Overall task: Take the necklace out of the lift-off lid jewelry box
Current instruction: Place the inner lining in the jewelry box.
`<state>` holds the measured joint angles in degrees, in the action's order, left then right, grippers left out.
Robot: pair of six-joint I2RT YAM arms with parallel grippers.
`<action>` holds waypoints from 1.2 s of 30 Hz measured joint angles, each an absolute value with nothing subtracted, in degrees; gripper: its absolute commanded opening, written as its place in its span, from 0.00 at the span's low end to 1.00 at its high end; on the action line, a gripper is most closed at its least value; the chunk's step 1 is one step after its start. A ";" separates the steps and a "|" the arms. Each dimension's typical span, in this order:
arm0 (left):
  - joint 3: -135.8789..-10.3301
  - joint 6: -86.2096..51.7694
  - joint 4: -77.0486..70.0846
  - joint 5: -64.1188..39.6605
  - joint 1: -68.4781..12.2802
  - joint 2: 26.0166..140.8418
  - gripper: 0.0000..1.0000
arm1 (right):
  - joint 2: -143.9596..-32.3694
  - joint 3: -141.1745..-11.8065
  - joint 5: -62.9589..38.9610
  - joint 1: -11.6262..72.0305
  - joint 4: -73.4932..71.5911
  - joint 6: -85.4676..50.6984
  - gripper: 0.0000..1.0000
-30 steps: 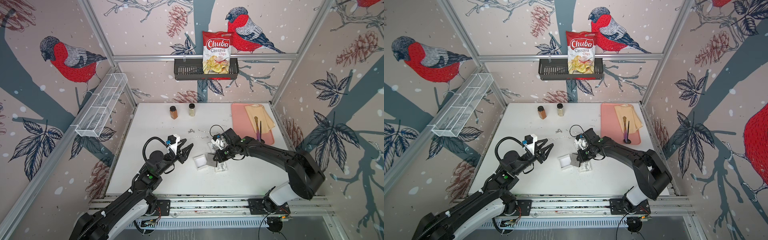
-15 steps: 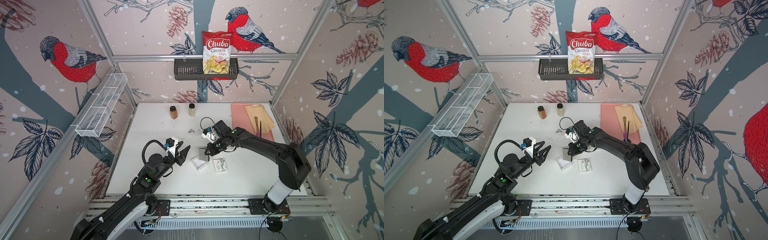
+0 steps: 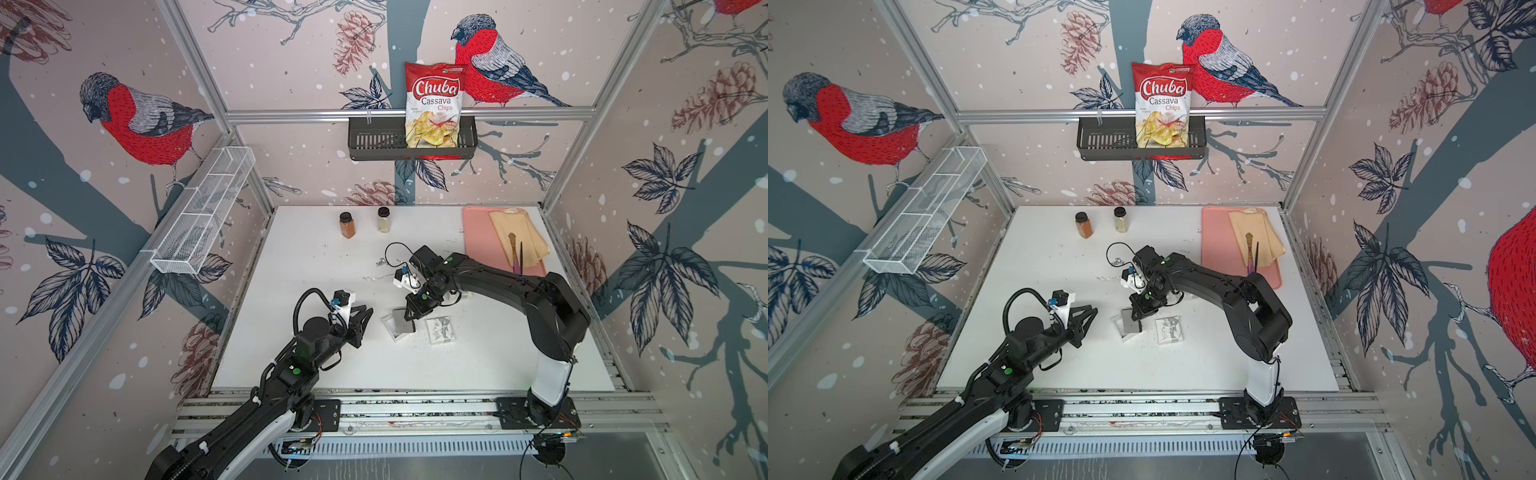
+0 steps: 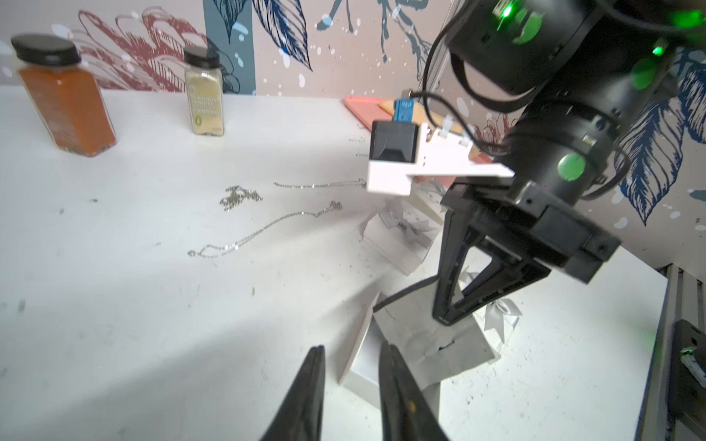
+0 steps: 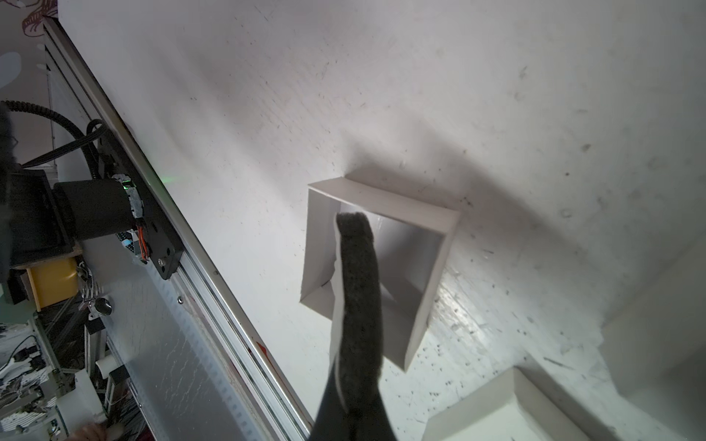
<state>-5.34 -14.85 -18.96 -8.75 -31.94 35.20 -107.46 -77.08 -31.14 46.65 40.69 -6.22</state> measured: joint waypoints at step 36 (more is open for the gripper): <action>-16.03 -28.64 -32.27 -6.02 -42.76 78.72 0.04 | -105.01 -72.07 -33.15 44.95 35.05 -10.33 0.01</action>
<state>-16.03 -28.64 -32.27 -6.02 -42.76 78.72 -105.01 -72.07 -33.15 44.95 35.05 -10.33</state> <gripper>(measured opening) 0.060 0.051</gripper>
